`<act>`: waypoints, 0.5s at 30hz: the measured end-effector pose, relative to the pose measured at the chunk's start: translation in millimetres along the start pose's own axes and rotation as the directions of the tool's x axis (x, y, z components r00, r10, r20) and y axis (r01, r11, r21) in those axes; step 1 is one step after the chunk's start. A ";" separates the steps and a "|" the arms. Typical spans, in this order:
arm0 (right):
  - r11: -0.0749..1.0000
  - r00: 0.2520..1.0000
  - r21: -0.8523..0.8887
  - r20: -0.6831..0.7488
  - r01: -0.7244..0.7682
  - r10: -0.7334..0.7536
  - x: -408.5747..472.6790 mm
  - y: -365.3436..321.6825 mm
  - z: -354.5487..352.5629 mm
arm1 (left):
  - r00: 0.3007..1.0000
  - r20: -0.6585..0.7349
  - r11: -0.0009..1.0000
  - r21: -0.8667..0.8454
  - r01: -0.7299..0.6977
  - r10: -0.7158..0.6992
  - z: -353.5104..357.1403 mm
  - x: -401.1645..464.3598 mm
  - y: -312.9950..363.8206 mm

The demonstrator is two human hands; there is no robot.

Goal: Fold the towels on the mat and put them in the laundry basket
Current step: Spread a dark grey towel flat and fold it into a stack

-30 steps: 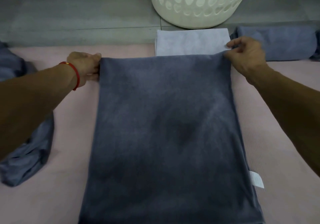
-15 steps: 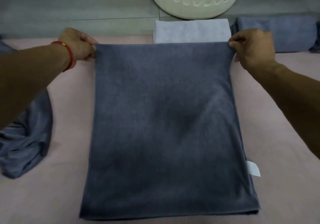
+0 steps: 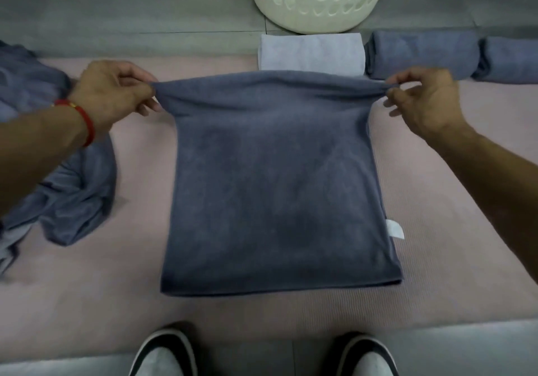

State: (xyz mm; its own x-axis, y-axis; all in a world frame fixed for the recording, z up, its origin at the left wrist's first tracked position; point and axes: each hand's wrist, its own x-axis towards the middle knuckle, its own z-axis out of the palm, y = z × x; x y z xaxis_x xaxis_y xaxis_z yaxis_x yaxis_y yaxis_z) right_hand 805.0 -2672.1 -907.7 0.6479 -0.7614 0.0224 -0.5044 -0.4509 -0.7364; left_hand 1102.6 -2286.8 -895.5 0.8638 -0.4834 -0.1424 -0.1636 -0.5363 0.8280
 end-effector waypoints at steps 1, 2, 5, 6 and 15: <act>1.000 1.000 -0.009 -0.006 0.001 -0.001 -17.9 2.2 -6.0 | 1.000 0.021 1.000 -0.007 -0.017 0.017 -2.6 -18.6 -4.1; 0.999 1.000 -0.028 -0.005 0.020 -0.020 -36.2 6.2 -12.3 | 0.998 0.042 0.999 -0.006 -0.043 0.043 -4.7 -38.4 -8.4; 0.988 0.993 -0.103 0.040 0.118 -0.114 -95.4 25.2 -30.4 | 0.993 0.085 0.995 0.037 -0.089 0.086 -4.5 -100.0 -32.0; 0.982 0.988 -0.119 0.058 0.147 -0.141 -114.0 34.0 -34.3 | 0.990 0.094 0.993 0.052 -0.108 0.103 -3.2 -122.7 -42.3; 0.979 0.977 -0.154 0.186 0.133 -0.103 -243.3 88.6 -32.0 | 0.965 0.118 0.926 0.275 -0.260 0.236 13.1 -270.2 -112.3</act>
State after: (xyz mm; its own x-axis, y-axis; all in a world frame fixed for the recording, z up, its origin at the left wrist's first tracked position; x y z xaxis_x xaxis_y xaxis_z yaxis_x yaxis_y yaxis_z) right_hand 584.4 -2541.7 -956.7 0.7915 -0.6105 -0.0278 -0.4954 -0.6143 -0.6142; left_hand 881.3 -2105.1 -957.1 0.7382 -0.6746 -0.0061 -0.5070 -0.5608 0.6546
